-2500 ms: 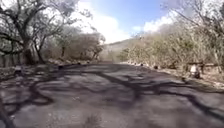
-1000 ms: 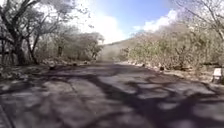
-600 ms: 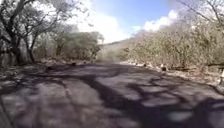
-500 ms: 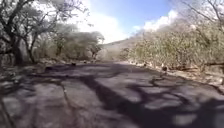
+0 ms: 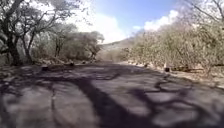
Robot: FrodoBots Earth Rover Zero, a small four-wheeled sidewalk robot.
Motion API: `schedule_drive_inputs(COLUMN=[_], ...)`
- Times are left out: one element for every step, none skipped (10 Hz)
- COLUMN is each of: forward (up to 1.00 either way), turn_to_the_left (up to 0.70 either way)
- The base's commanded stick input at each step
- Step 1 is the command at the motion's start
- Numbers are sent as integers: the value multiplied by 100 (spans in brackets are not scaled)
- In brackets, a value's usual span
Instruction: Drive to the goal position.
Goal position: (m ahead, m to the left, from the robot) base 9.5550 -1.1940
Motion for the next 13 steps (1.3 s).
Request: schedule_drive_inputs(forward=[70, 70, 70, 70, 70, 70, 70, 70, 70, 70, 70, 70, 70], turn_to_the_left=[0, 0, 0, 0, 0, 0, 0, 0, 0, 0, 0, 0, 0])
